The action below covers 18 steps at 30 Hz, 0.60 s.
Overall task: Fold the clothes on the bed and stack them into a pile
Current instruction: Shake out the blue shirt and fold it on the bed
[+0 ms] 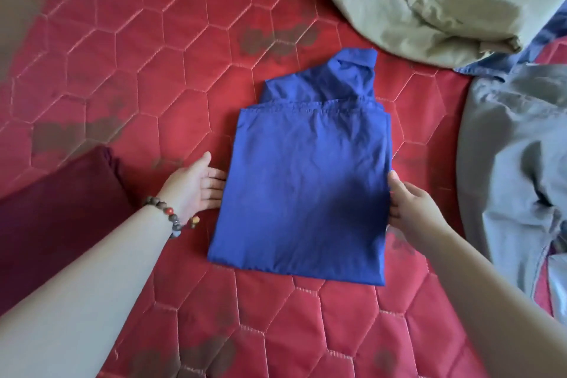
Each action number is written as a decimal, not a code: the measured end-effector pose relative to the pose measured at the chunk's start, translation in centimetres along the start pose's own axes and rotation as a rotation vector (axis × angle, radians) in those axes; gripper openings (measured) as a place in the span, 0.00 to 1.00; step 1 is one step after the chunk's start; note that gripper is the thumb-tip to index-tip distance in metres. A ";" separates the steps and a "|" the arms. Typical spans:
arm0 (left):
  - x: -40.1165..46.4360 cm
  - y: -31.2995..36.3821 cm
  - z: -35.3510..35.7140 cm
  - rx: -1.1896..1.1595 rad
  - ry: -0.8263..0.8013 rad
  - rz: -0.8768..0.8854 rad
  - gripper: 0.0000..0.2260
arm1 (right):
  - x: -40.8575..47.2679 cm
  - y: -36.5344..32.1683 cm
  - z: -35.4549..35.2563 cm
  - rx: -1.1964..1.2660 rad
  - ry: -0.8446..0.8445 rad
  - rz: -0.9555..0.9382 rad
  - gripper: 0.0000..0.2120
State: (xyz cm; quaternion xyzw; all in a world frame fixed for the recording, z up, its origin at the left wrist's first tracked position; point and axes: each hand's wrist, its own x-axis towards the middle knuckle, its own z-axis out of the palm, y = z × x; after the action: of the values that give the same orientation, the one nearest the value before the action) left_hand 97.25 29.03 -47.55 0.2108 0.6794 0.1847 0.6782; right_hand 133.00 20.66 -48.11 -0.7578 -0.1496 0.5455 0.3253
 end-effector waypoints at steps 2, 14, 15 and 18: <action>-0.8 -1.7 -1.1 -0.021 -0.082 -0.105 0.29 | -1.3 1.6 -0.5 0.039 -0.052 0.080 0.29; -6.6 -10.3 -1.8 0.350 0.016 0.036 0.13 | -8.6 7.6 -1.8 -0.253 -0.151 0.045 0.04; -7.0 -11.0 -1.8 0.364 0.032 0.038 0.13 | -9.0 8.1 -1.8 -0.279 -0.141 0.047 0.04; -8.9 -13.6 -2.4 0.373 0.032 -0.007 0.12 | -11.0 10.5 -2.5 -0.321 -0.138 0.077 0.08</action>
State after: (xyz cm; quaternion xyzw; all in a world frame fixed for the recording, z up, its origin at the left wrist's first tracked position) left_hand 94.31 12.87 -47.35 0.3275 0.7132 0.0566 0.6172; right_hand 130.04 5.64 -46.51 -0.7660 -0.2274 0.5773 0.1681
